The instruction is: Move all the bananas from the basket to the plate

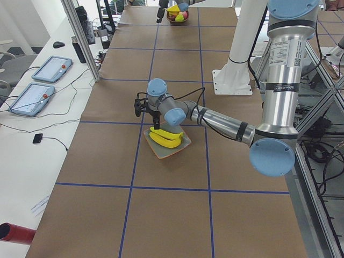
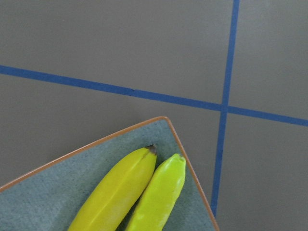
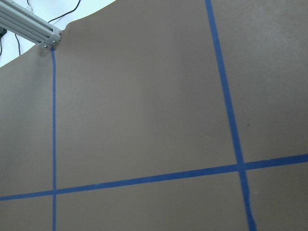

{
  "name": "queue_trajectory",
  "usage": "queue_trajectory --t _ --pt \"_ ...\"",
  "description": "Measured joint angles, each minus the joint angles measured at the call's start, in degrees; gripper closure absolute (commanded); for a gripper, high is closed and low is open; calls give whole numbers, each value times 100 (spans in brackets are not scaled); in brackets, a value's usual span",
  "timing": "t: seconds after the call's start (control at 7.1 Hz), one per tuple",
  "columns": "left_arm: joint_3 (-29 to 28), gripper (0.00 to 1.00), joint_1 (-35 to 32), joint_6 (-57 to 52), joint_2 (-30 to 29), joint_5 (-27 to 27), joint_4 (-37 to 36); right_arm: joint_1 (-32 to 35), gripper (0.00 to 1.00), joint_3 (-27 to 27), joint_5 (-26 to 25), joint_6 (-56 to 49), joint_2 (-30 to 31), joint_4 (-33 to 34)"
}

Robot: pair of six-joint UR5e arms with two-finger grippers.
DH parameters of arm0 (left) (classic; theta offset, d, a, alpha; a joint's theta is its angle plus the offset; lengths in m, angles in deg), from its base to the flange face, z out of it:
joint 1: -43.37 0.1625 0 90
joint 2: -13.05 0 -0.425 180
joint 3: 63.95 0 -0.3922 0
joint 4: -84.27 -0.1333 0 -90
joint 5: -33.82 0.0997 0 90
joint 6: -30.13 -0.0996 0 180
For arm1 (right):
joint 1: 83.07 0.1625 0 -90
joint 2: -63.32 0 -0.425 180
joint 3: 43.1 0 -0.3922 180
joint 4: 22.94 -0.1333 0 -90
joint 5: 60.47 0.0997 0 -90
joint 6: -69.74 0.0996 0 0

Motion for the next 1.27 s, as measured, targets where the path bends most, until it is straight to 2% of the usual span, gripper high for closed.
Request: queue_trajectory --t 0.28,0.7,0.99,1.27 --pt "-25 0 -16 389 -434 -30 -183 933 0 -412 195 -1561 705 28" --pt "-73 0 -6 563 -638 -70 -155 2480 0 -1995 539 -4451 1003 195" --pt "-180 0 19 576 -723 -73 -113 3248 0 -2429 556 -6241 1033 1187" --pt "-235 0 31 588 -763 -68 -97 3577 1 -2467 524 -7208 1040 2035"
